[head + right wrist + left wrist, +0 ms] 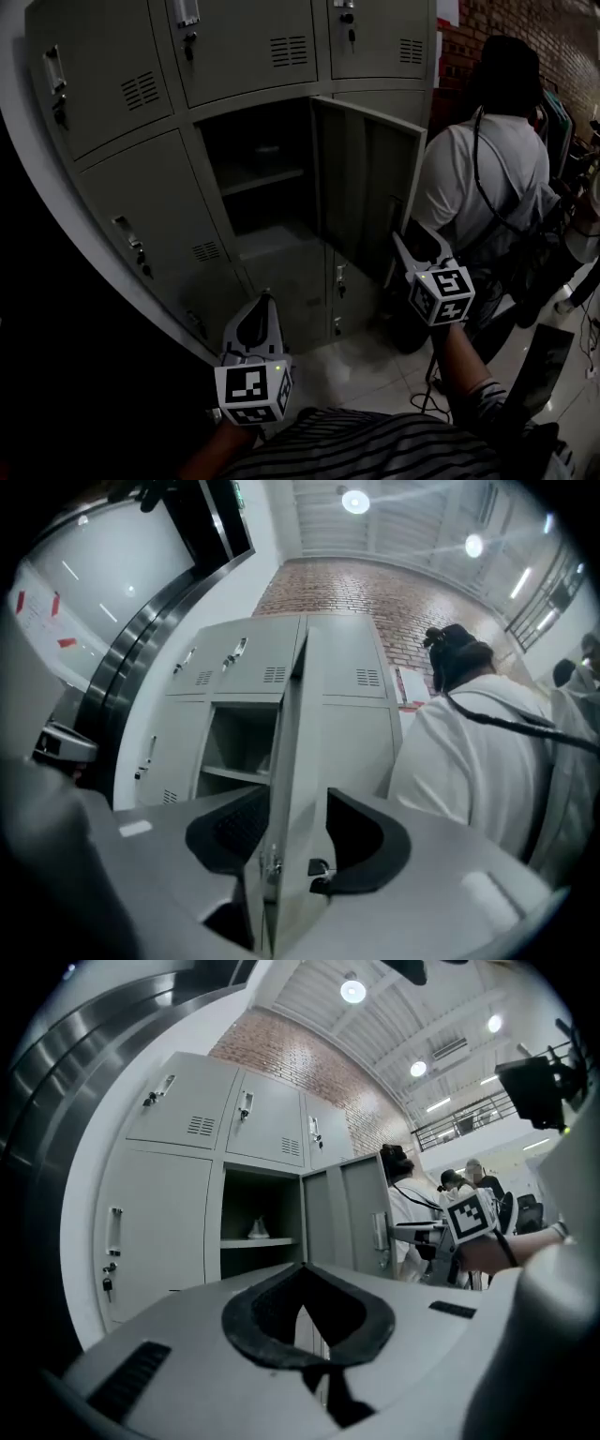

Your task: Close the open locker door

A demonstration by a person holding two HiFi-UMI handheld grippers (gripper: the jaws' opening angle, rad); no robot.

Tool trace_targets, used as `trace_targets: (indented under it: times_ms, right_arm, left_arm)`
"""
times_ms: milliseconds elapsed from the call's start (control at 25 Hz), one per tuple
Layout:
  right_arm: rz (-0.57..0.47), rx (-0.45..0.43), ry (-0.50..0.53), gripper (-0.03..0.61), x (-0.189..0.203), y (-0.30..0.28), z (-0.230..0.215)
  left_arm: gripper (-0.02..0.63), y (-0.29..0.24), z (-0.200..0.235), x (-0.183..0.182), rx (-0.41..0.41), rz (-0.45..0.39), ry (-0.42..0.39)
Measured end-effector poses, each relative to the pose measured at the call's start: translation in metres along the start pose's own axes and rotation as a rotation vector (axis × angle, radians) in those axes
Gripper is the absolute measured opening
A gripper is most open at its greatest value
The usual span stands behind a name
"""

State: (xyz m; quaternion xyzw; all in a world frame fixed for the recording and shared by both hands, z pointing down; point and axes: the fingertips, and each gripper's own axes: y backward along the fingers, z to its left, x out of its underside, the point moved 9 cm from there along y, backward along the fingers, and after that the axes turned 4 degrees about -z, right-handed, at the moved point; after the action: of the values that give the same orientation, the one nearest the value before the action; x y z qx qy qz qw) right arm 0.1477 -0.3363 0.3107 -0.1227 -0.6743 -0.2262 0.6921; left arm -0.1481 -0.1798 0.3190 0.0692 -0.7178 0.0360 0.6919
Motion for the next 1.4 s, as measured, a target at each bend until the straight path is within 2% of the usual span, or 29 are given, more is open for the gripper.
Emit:
trace_targets:
  times_ms: [120,280,440,520,680,800,1040,1200,1400]
  right_arm:
    - [0.020,-0.013,-0.008,0.204,0.007,-0.019,-0.007]
    - [0.022,-0.097,-0.008,0.204,0.009,-0.033,-0.005]
    - [0.000,-0.137,-0.013,0.189,0.005,-0.035,0.005]
    - [-0.001,-0.165,-0.028,0.158,0.002,-0.032,0.014]
    - [0.000,-0.286,-0.015,0.135,-0.003,-0.027,0.052]
    - [-0.001,-0.378,-0.009,0.163,-0.007,-0.031,0.089]
    - [0.020,-0.529,-0.023,0.147,-0.008,-0.064,0.156]
    - [0.015,-0.594,-0.027,0.135,-0.004,-0.098,0.191]
    - [0.014,-0.629,-0.030,0.129,0.002,-0.144,0.222]
  left_arm:
    - [0.003,-0.017,0.014,-0.002,0.016,-0.007,-0.004]
    - [0.003,-0.033,0.024,0.002,0.036,0.008,0.005]
    - [0.003,-0.041,0.030,0.006,0.047,0.012,0.015]
    - [0.003,-0.042,0.034,0.007,0.043,0.012,0.026]
    - [0.003,-0.042,0.041,0.009,0.029,0.008,0.042]
    - [0.003,-0.042,0.048,0.011,0.018,0.011,0.052]
    - [0.003,-0.038,0.076,0.017,-0.040,0.027,0.065]
    - [0.003,-0.041,0.106,0.022,-0.088,0.027,0.062]
    - [0.003,-0.051,0.144,0.024,-0.136,0.025,0.062]
